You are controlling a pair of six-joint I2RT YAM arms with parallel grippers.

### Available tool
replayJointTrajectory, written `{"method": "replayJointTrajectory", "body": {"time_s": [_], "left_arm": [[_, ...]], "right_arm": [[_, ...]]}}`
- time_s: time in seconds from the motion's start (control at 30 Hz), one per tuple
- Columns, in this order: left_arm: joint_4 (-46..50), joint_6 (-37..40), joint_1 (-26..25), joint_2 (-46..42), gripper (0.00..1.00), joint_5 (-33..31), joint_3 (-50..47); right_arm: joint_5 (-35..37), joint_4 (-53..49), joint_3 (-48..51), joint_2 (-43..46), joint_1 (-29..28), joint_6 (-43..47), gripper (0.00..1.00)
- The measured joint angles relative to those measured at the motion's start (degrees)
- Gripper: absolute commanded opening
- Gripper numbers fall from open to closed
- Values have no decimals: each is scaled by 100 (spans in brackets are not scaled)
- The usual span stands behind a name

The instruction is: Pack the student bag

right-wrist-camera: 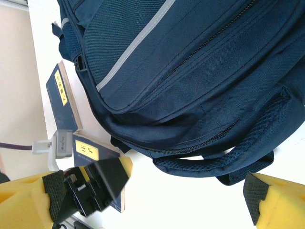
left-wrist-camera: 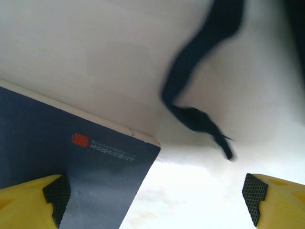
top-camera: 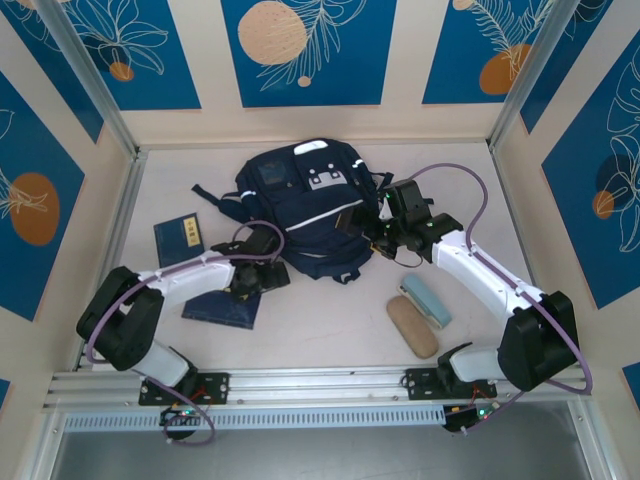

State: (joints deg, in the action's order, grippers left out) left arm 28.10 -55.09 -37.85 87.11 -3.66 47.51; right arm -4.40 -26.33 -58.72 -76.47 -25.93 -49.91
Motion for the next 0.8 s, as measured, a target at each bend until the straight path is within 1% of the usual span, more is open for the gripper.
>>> {"method": "replayJointTrajectory", "body": {"time_s": [0.1, 0.2, 0.27, 0.37, 0.43, 0.57, 0.67, 0.7, 0.8], "left_arm": [[-22, -170, -306, 48, 97, 101, 96], [9, -271, -468, 61, 99, 245, 181], [92, -284, -479, 39, 100, 282, 245], [326, -190, -330, -155, 100, 251, 304], [522, -68, -35, -411, 100, 236, 302], [713, 192, 909, -1115, 100, 221, 140], [839, 380, 1600, -1576, 100, 264, -155], [894, 442, 1823, -1696, 100, 286, -267], [1040, 560, 2343, -1950, 100, 415, -597]], "right_arm": [[17, -7, 0, 0, -2, -44, 95], [66, -9, -13, -17, -61, -87, 94], [140, -26, -81, -70, -155, -103, 93], [254, -59, -275, -208, -363, -50, 92], [280, -90, -476, -356, -531, 48, 91], [356, -162, -975, -807, -968, 343, 85], [426, -254, -1447, -1307, -1392, 638, 79], [444, -282, -1628, -1510, -1543, 743, 79], [496, -376, -2133, -2100, -1945, 1014, 76]]}}
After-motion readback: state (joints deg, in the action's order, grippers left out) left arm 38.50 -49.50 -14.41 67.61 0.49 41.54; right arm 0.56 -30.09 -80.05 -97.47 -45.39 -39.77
